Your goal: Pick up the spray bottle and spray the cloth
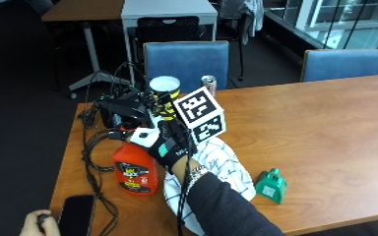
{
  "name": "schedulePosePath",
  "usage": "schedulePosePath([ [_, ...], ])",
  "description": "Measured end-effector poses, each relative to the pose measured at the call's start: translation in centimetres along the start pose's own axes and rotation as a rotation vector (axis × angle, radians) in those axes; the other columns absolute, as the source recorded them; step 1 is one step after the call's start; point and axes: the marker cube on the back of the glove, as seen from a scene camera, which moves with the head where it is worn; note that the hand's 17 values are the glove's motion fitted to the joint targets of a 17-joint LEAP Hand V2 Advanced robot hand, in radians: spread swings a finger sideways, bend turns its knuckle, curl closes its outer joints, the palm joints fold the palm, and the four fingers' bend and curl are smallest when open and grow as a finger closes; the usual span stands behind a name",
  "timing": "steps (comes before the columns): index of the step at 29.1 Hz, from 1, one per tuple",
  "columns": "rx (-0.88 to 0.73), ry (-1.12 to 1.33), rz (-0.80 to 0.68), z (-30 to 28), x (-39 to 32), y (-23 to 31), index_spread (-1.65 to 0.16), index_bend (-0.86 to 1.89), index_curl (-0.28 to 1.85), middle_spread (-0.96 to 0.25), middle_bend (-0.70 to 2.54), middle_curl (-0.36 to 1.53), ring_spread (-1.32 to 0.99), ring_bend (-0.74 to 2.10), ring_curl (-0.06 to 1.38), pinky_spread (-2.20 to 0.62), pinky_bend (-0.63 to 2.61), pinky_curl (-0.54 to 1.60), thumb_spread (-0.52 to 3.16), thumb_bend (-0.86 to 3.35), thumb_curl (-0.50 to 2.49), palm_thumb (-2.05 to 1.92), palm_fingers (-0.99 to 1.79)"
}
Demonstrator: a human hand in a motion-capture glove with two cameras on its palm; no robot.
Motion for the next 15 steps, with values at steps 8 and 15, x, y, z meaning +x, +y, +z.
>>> schedulePosePath([
  [8,-0.044,0.258,0.016,-2.7,0.3,1.2,-0.36,0.06,0.44,-0.18,0.31,0.41,-0.16,0.44,0.42,0.06,0.35,0.46,0.67,-0.06,0.62,0.79,0.46],
  [15,-0.136,0.607,0.043,-5.3,1.0,4.7,-0.38,0.14,0.37,-0.11,0.23,0.38,-0.09,0.32,0.35,0.16,0.36,0.42,0.79,-0.08,0.54,0.64,0.34],
])
